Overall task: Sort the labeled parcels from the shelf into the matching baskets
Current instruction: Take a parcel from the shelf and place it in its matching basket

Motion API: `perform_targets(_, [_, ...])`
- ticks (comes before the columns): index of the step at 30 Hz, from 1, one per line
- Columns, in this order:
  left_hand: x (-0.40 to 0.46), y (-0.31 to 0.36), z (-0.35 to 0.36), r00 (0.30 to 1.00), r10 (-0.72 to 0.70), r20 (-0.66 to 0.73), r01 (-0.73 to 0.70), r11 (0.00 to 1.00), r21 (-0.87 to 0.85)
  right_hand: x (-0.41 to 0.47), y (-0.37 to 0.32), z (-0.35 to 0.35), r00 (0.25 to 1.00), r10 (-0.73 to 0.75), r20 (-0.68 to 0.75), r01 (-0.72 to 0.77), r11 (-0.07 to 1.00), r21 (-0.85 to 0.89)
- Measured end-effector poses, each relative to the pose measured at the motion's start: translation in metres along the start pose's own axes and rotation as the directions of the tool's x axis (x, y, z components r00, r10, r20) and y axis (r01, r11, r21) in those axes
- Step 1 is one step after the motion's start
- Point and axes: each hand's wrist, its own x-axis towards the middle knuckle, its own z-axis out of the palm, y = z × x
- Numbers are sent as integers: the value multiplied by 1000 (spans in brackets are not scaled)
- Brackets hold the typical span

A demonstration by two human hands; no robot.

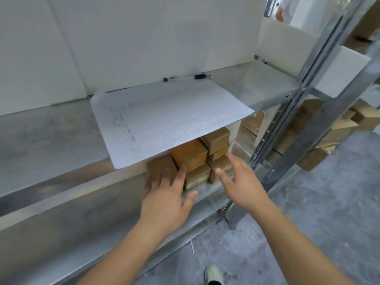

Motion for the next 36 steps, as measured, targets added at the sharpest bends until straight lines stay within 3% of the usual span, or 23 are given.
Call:
perform_targets(4, [76, 51, 2, 994, -85, -66, 86, 996, 2, 84, 26, -26, 998, -57, 1, 57, 998, 26])
perform_targets(8, [143, 90, 3, 975, -207, -84, 202, 977, -65, 150, 37, -36, 977, -215, -2, 215, 976, -34])
perform_targets(12, [187, 105, 17, 946, -278, -166, 250, 954, -168, 193, 36, -31, 982, -33, 187, 29, 999, 25])
perform_targets(16, [199, 109, 30, 955, -277, -102, 227, 910, -346, 202, 34, -29, 951, -85, 296, 42, 988, 149])
perform_targets(18, [194, 117, 25, 946, -301, -119, 237, 894, -380, 191, 38, -37, 963, -75, 259, 20, 978, 209])
perform_targets(21, [174, 131, 8, 916, -378, -135, 311, 881, -355, 162, 42, -46, 976, -154, 154, 100, 945, 310])
perform_targets(24, [136, 136, -7, 870, -433, -234, 329, 865, -378, 124, 39, -62, 939, -202, 278, 120, 950, 287])
perform_targets(29, [72, 129, -21, 889, -432, -152, 343, 848, -403, 74, 19, -75, 819, -360, 446, 289, 931, 221])
perform_targets(32, [34, 108, -17, 856, -485, -177, 400, 840, -368, 53, -5, -62, 773, -418, 477, 373, 908, 191])
perform_targets(36, [-31, 85, -22, 761, -581, -288, 431, 785, -446, 14, -43, -34, 734, -533, 421, 434, 845, 312])
